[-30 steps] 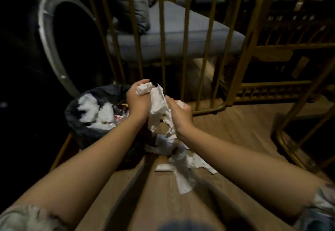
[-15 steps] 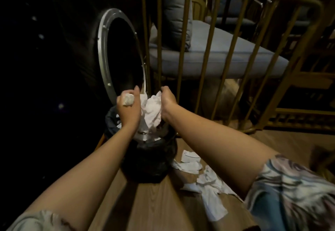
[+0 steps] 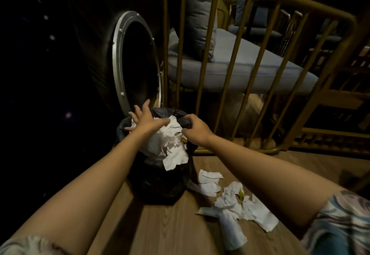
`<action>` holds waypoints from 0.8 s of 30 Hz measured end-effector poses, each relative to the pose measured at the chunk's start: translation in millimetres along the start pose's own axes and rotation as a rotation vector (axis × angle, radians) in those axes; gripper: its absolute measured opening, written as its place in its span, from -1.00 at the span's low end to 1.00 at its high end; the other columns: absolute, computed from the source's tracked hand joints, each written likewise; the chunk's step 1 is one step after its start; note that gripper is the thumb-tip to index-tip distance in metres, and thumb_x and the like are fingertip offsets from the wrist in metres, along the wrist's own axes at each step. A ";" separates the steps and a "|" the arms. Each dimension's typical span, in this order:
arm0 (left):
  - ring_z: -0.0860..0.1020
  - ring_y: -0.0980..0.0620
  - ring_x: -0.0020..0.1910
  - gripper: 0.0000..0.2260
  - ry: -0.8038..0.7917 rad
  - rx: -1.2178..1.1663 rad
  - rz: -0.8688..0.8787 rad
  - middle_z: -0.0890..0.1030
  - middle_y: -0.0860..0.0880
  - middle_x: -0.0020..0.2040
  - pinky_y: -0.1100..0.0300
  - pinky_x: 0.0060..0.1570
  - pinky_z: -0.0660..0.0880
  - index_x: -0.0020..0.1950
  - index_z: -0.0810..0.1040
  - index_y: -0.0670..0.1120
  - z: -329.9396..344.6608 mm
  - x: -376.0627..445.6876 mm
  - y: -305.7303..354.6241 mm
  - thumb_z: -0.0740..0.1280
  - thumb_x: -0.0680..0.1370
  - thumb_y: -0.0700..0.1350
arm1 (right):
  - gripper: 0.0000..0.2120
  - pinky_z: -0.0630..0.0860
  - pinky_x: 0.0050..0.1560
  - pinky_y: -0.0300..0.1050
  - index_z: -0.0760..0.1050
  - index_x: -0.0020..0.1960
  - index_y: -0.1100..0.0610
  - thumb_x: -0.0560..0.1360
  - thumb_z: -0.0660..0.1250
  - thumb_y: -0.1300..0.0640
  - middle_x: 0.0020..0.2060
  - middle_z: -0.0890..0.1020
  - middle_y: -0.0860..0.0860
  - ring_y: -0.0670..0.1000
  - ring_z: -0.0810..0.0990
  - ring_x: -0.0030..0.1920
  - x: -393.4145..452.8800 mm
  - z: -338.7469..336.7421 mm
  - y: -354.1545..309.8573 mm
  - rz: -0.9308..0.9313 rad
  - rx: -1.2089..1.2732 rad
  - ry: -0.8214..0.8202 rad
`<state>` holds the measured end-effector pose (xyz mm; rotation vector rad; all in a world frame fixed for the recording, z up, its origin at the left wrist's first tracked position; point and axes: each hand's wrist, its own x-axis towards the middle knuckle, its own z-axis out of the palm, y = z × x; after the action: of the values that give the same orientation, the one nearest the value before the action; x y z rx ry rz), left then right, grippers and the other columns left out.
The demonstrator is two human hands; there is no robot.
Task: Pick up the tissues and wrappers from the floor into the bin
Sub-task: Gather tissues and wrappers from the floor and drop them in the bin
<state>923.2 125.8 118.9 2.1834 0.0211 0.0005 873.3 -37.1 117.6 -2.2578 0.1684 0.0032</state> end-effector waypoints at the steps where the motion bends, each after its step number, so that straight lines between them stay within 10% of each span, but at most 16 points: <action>1: -0.28 -0.15 0.55 -0.20 0.033 -0.058 0.018 -0.18 -0.10 0.60 -0.37 0.41 -0.28 0.56 0.06 0.12 -1.3 -2.4 7.8 0.44 0.43 0.04 | -0.46 0.39 0.34 0.09 0.30 0.42 0.06 0.46 0.33 0.10 0.34 0.44 0.08 0.14 0.37 0.35 -1.5 -3.0 5.2 -0.020 -0.042 -0.011; 9: 0.19 -0.06 0.52 -0.69 0.374 0.108 0.519 0.43 -0.02 0.39 -0.23 0.46 -0.25 0.16 0.52 0.03 36.4 -49.3 0.5 0.38 0.48 0.12 | -0.51 0.43 0.30 0.07 0.35 0.39 0.07 0.50 0.34 0.06 0.30 0.46 0.09 0.14 0.41 0.32 -23.8 -26.4 34.5 -0.038 -0.117 -0.023; 16: 0.41 0.03 0.33 -0.90 0.069 0.301 0.846 0.61 0.10 -0.04 -0.23 0.50 -0.20 -0.02 0.57 0.03 80.9 -93.6 5.0 0.33 0.50 -0.13 | -0.78 0.41 -0.02 -0.23 0.56 0.16 0.11 0.52 0.31 0.21 0.06 0.63 0.01 -0.06 0.55 0.05 -50.2 -44.0 70.8 -0.129 -0.046 0.171; 24: 0.54 0.05 0.03 -0.91 -0.130 0.327 0.921 0.62 0.05 -0.11 0.07 0.48 -0.01 -0.03 0.58 -0.01 150.8 -129.3 34.9 0.29 0.52 -0.08 | -0.77 0.38 -0.24 -0.11 0.53 -0.25 0.15 0.54 0.29 0.09 -0.32 0.58 0.04 0.04 0.54 -0.22 -96.1 -94.1 134.2 -0.142 -0.156 0.400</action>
<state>795.7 -19.6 61.8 2.3157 -1.1161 0.3968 756.5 -182.3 80.5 -2.3991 0.2253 -0.5286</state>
